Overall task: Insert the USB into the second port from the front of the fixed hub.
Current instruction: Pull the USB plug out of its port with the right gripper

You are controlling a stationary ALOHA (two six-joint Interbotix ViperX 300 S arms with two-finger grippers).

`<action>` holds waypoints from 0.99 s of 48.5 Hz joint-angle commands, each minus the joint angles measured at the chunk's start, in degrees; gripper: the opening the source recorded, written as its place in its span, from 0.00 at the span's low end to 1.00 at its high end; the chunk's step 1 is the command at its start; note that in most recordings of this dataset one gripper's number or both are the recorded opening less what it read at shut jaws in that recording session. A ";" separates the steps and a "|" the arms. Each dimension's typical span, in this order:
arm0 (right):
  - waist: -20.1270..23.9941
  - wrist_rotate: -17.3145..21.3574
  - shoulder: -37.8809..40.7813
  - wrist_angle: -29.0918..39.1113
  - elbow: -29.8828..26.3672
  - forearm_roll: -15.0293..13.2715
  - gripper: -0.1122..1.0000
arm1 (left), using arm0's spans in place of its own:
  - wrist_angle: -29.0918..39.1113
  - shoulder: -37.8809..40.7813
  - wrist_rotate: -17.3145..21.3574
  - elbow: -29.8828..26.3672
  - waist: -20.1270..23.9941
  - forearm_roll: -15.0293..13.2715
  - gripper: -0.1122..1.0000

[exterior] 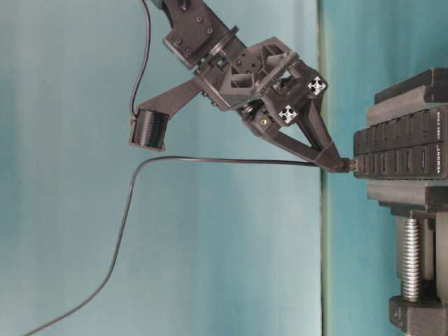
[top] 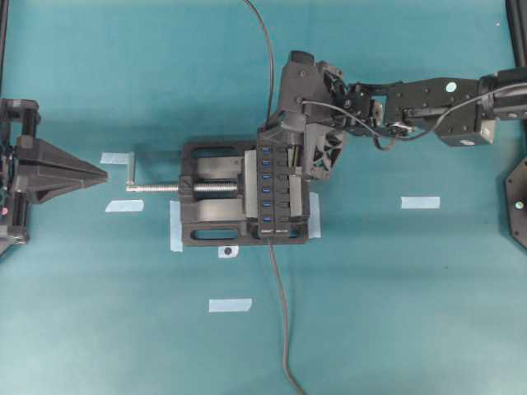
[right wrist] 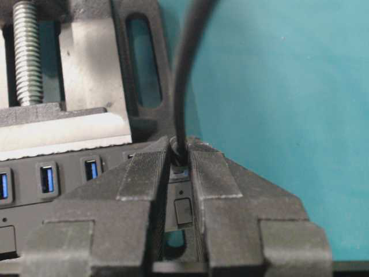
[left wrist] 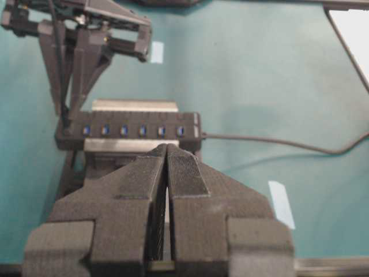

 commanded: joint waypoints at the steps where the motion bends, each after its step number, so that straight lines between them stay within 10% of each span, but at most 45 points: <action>1: 0.35 0.00 -1.14 -0.18 -1.23 0.00 0.19 | -0.26 0.26 -0.09 -0.70 0.09 0.00 0.10; 48: 0.97 0.18 -6.15 9.14 -5.19 0.26 0.18 | -0.26 0.26 -0.18 -0.26 0.09 0.00 0.10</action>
